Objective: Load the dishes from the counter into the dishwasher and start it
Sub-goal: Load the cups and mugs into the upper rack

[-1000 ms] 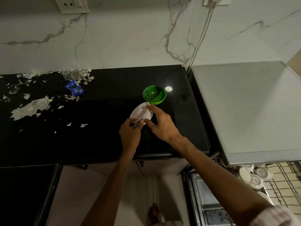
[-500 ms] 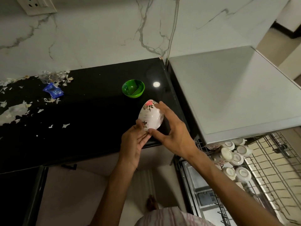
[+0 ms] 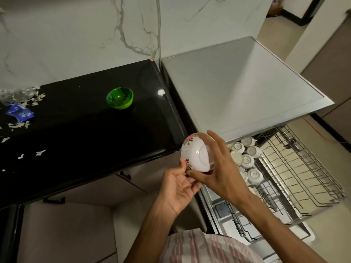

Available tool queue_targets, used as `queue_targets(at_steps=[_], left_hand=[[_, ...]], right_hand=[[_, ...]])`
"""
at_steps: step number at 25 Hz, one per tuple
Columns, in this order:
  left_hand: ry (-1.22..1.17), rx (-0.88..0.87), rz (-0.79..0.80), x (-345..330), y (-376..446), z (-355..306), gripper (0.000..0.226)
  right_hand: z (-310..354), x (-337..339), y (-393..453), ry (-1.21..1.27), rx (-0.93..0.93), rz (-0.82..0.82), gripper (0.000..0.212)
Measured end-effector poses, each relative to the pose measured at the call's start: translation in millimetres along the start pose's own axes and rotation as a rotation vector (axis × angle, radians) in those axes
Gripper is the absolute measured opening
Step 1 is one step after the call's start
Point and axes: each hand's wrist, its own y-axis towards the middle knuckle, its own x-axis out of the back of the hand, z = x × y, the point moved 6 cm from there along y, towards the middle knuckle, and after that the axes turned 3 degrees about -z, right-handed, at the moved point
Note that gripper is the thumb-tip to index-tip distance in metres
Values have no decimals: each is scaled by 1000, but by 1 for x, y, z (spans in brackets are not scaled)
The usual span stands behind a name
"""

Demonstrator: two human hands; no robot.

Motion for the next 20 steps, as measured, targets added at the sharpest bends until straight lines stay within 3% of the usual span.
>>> queue_targets(at_steps=[8, 15, 20], left_hand=[[167, 113, -45, -33, 23, 79, 52], [500, 29, -96, -40, 54, 123, 40], [734, -125, -209, -46, 78, 145, 39]], right_hand=[[-59, 52, -46, -95, -145, -111, 94], [-109, 78, -76, -272, -192, -91, 97], [-156, 78, -93, -331, -266, -38, 97]])
